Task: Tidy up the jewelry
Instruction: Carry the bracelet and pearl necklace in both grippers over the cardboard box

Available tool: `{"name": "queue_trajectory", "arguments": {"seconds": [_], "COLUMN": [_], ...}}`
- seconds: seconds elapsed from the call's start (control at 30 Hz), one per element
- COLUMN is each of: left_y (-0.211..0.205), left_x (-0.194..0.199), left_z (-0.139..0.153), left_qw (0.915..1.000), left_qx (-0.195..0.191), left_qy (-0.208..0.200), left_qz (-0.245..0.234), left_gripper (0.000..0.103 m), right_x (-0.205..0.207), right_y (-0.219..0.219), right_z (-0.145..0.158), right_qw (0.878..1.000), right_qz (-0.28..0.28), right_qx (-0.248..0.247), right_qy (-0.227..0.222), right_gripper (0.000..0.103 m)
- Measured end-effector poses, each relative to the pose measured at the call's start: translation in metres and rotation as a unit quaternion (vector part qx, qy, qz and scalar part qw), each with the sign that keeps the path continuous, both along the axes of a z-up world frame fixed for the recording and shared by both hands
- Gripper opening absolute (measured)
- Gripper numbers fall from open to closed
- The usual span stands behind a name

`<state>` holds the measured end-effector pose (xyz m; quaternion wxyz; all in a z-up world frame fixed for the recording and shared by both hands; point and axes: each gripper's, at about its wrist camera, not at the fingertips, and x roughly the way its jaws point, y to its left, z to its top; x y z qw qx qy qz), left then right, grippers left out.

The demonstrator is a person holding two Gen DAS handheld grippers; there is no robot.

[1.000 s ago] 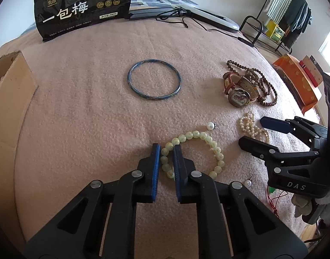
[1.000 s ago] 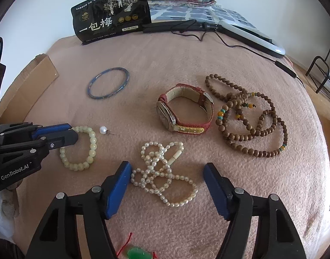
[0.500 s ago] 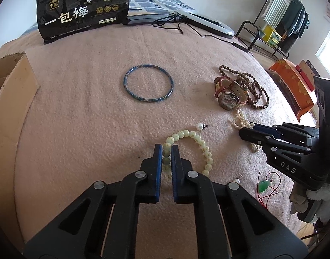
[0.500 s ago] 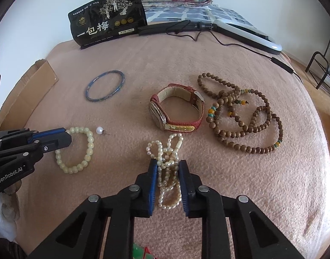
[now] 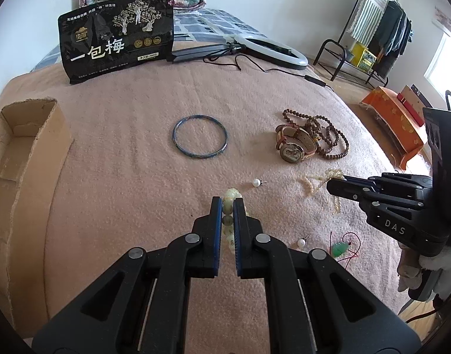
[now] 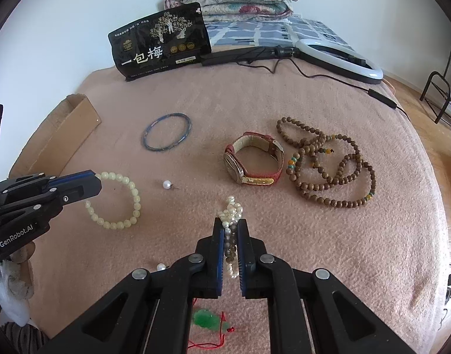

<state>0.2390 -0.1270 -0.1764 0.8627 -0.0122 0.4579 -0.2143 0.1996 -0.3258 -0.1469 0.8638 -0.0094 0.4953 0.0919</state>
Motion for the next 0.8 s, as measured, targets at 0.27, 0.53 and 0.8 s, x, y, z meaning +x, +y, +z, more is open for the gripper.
{"name": "queue_trajectory", "arguments": {"seconds": [0.27, 0.53, 0.8], "left_y": [0.016, 0.045, 0.089], "left_x": [-0.012, -0.023, -0.034], "left_z": [0.021, 0.046, 0.066], "left_qw": [0.9997, 0.9981, 0.9952], "left_qx": [-0.010, -0.032, -0.041], "left_qy": [-0.018, -0.038, -0.059], "left_qz": [0.012, 0.036, 0.067], "left_gripper": [0.005, 0.005, 0.005], "right_x": [-0.010, -0.017, -0.017], "right_y": [0.008, 0.031, 0.071], "right_z": [0.027, 0.058, 0.081], "right_qw": [1.000, 0.999, 0.996], "right_qz": [0.005, 0.028, 0.063], "right_qx": [0.006, 0.008, 0.011], "right_qy": [-0.018, -0.043, -0.063], "right_gripper": [0.005, 0.005, 0.005]}}
